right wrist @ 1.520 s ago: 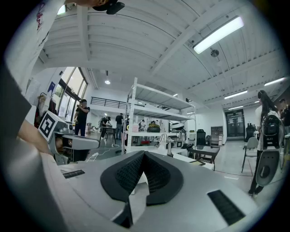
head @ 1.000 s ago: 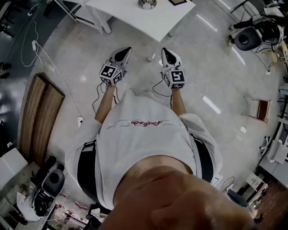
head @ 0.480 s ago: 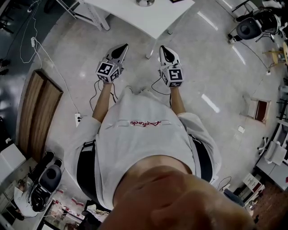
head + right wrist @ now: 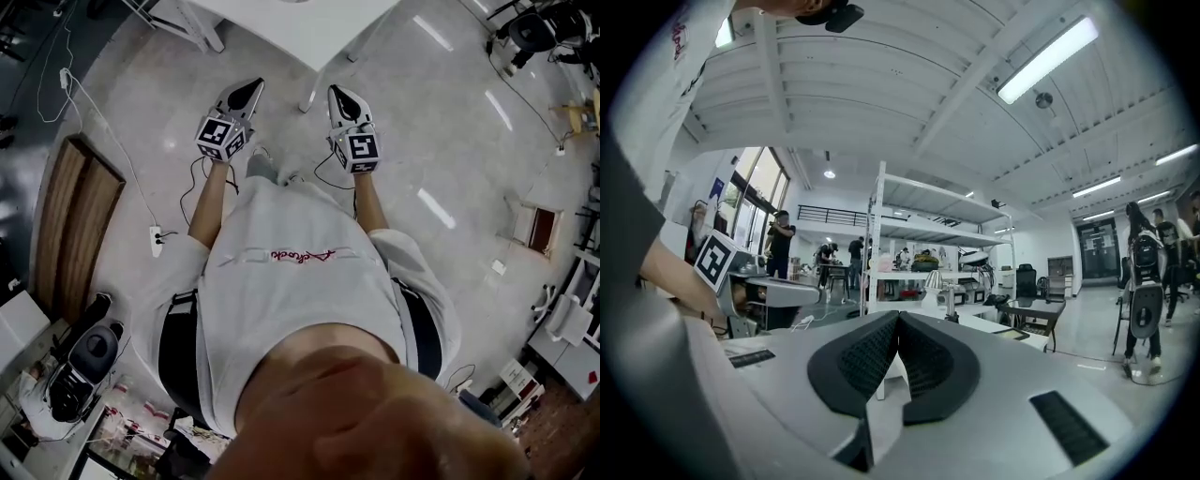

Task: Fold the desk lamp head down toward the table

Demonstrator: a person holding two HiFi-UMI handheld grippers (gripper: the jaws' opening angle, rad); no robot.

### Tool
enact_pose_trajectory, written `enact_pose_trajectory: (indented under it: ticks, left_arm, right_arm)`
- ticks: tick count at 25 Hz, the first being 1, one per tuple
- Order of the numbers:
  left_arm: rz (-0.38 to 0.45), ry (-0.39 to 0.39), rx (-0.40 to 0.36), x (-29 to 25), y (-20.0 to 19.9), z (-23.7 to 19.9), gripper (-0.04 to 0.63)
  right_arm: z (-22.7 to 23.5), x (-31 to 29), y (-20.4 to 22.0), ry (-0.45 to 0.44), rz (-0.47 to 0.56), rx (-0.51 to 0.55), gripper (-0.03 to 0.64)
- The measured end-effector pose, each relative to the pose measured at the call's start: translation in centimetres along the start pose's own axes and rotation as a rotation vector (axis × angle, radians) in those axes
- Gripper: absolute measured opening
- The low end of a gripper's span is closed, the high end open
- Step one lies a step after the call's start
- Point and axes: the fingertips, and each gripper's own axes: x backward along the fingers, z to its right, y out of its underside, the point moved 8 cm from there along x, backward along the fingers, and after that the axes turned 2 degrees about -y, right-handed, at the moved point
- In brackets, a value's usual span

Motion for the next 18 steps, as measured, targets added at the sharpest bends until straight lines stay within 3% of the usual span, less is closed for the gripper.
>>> enact_pose_trajectory:
  ticks: [8, 18]
  left_arm:
    - [0.009, -0.014, -0.009, -1.4, 0.3, -0.8, 0.025]
    - [0.022, -0.02, 0.005, -4.7, 1.1, -4.8, 0.025]
  right_arm:
    - [1.2, -1.5, 0.5, -0.027, 0.01, 0.006, 0.025]
    - [2.9, -6.2, 1.3, -0.038, 0.0, 0.025, 0.025]
